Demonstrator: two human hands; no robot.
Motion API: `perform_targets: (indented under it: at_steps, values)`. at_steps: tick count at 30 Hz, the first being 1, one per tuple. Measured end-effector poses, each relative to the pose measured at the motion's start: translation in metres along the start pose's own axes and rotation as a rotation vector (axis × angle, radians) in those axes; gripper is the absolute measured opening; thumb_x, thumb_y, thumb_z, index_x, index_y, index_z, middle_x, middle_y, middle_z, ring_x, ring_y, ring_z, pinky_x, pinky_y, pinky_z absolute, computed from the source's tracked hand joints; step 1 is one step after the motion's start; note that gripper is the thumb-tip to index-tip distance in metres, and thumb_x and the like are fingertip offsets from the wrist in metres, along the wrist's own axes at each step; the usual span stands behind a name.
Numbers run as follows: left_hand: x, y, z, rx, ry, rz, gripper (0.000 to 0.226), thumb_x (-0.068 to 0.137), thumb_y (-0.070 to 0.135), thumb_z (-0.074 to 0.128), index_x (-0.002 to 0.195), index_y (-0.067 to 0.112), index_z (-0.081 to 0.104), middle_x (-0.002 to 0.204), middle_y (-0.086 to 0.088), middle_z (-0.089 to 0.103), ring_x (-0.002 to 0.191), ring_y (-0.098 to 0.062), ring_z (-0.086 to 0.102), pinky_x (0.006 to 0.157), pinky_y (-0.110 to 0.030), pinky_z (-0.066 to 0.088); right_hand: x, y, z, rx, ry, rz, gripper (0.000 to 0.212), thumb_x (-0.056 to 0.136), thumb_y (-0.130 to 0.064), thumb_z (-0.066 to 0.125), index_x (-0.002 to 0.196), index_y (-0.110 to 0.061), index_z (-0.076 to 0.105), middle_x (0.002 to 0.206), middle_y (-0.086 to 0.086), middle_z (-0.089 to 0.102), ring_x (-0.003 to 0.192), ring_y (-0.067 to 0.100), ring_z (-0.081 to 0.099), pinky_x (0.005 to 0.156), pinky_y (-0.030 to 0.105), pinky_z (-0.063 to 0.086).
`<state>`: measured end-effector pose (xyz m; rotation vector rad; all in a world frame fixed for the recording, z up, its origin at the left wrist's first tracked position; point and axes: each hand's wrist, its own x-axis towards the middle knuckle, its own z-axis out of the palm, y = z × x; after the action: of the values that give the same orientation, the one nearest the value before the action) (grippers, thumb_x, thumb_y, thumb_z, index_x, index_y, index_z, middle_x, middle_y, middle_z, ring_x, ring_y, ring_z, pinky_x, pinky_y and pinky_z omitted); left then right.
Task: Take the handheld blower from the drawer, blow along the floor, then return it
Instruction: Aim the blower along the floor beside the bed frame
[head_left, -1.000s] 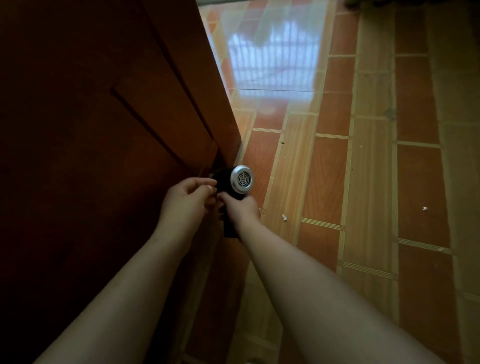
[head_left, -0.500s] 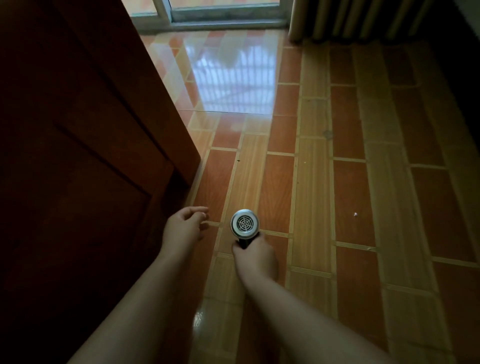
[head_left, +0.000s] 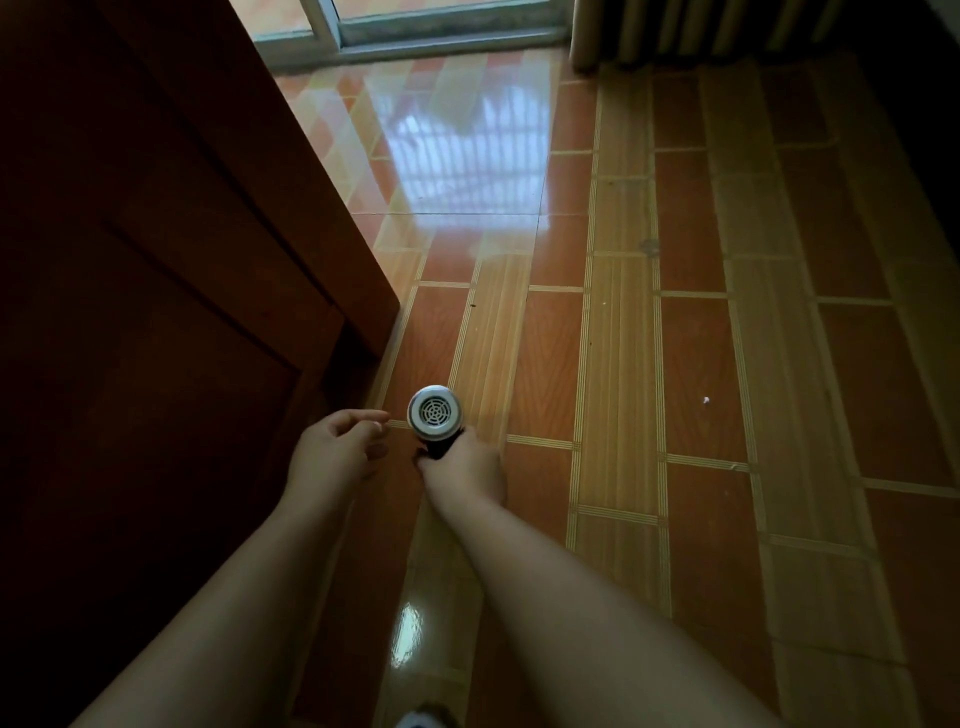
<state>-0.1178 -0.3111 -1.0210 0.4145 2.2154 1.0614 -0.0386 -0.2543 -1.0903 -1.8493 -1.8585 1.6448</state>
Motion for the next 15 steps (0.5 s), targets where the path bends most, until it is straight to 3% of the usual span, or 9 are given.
perform_targets:
  at_steps: [3, 7, 15]
  values:
    - [-0.002, 0.006, 0.012, 0.027, -0.02, 0.03, 0.018, 0.092, 0.012, 0.052, 0.089, 0.024, 0.066, 0.102, -0.007, 0.068, 0.093, -0.021, 0.064, 0.083, -0.041, 0.052, 0.006, 0.01, -0.024, 0.0, 0.081, 0.008, 0.042, 0.083, -0.04, 0.067, 0.115, -0.015, 0.056, 0.112, 0.007, 0.068, 0.103, 0.029, 0.064, 0.082, 0.035, 0.052]
    - [-0.01, 0.016, 0.049, 0.036, -0.089, 0.097, 0.016, 0.094, 0.014, 0.051, 0.1, 0.019, 0.064, 0.101, 0.0, 0.065, 0.091, -0.013, 0.061, 0.067, -0.023, 0.046, 0.014, 0.037, -0.084, 0.006, 0.244, 0.059, 0.043, 0.083, -0.044, 0.065, 0.112, -0.013, 0.059, 0.11, 0.01, 0.069, 0.103, 0.032, 0.065, 0.079, 0.033, 0.049]
    - [-0.023, 0.051, 0.124, -0.011, -0.299, 0.091, 0.017, 0.094, 0.013, 0.05, 0.102, 0.016, 0.065, 0.105, -0.003, 0.067, 0.097, -0.018, 0.063, 0.076, -0.025, 0.051, 0.027, 0.086, -0.191, 0.04, 0.453, 0.154, 0.04, 0.085, -0.042, 0.065, 0.104, -0.006, 0.063, 0.104, 0.011, 0.069, 0.094, 0.03, 0.065, 0.066, 0.029, 0.042]
